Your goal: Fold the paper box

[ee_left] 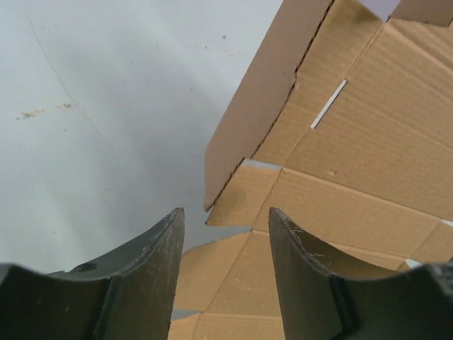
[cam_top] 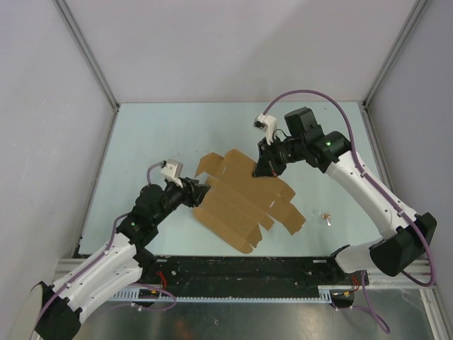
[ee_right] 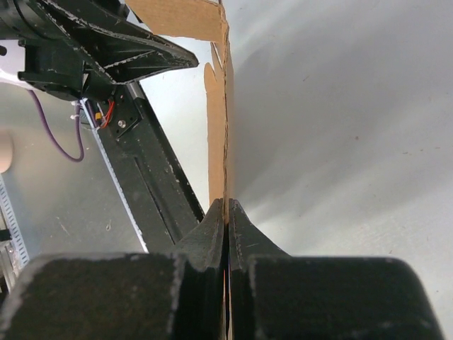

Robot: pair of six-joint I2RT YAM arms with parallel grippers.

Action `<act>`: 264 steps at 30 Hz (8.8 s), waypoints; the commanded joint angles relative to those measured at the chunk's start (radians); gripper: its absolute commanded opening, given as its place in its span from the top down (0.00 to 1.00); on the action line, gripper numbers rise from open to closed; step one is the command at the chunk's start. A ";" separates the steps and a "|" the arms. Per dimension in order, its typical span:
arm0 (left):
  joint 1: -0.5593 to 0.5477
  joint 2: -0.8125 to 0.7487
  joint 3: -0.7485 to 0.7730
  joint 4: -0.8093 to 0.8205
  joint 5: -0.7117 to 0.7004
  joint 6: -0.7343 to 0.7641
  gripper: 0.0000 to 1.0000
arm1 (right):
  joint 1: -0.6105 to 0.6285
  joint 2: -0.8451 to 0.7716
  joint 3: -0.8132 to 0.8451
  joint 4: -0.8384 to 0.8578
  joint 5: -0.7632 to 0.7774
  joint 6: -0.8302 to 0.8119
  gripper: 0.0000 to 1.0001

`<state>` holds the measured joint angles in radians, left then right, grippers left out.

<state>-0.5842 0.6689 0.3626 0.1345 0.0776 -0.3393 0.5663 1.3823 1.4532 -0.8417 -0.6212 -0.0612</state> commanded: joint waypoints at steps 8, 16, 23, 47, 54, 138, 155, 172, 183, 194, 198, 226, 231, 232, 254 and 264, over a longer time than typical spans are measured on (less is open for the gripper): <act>-0.003 0.044 -0.010 0.185 0.033 0.054 0.45 | 0.012 -0.028 -0.001 -0.014 -0.052 0.006 1.00; -0.003 0.086 -0.025 0.206 0.074 0.040 0.49 | 0.015 -0.028 -0.001 -0.007 -0.049 0.009 1.00; -0.003 0.070 -0.034 0.206 0.113 0.020 0.59 | 0.015 -0.012 0.001 -0.005 -0.038 0.015 1.00; -0.006 0.043 -0.096 0.277 0.249 -0.082 0.66 | 0.017 0.021 0.001 0.024 -0.037 0.034 1.00; -0.016 0.047 -0.111 0.303 0.251 -0.106 0.67 | 0.023 0.029 -0.002 0.033 -0.043 0.038 1.00; -0.066 -0.266 -0.008 -0.052 -0.361 -0.035 0.07 | 0.107 0.218 -0.212 0.230 0.394 0.038 1.00; 0.273 -0.003 -0.113 0.332 -0.161 -0.029 0.09 | 0.164 0.078 -0.264 0.231 0.569 -0.037 1.00; 0.346 0.316 -0.039 0.565 -0.004 0.058 0.08 | 0.170 -0.025 -0.375 0.392 0.690 -0.245 0.96; 0.383 0.455 0.019 0.614 0.178 0.014 0.08 | 0.207 -0.048 -0.387 0.339 0.678 -0.399 0.94; 0.422 0.524 0.035 0.665 0.141 -0.038 0.27 | 0.215 -0.057 -0.464 0.493 0.773 -0.361 1.00; 0.458 0.566 0.047 0.668 0.200 -0.061 0.12 | 0.199 -0.071 -0.464 0.533 0.747 -0.348 1.00; 0.524 0.665 0.065 0.822 0.516 -0.109 0.06 | 0.196 -0.006 -0.468 0.584 0.804 -0.480 1.00; 0.495 0.891 0.162 0.898 0.683 -0.125 0.16 | 0.196 -0.043 -0.468 0.560 0.704 -0.494 1.00; 0.482 0.905 0.164 0.913 0.674 -0.121 0.16 | 0.195 -0.046 -0.467 0.558 0.696 -0.494 1.00; 0.331 1.038 0.165 0.918 0.639 -0.014 0.18 | 0.176 -0.057 -0.468 0.538 0.634 -0.493 1.00; 0.282 1.048 0.154 0.918 0.665 0.010 0.22 | 0.175 -0.048 -0.468 0.536 0.630 -0.483 1.00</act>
<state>-0.2817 1.7142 0.5240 1.0119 0.7124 -0.3653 0.7437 1.3556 0.9813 -0.3244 0.0254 -0.5514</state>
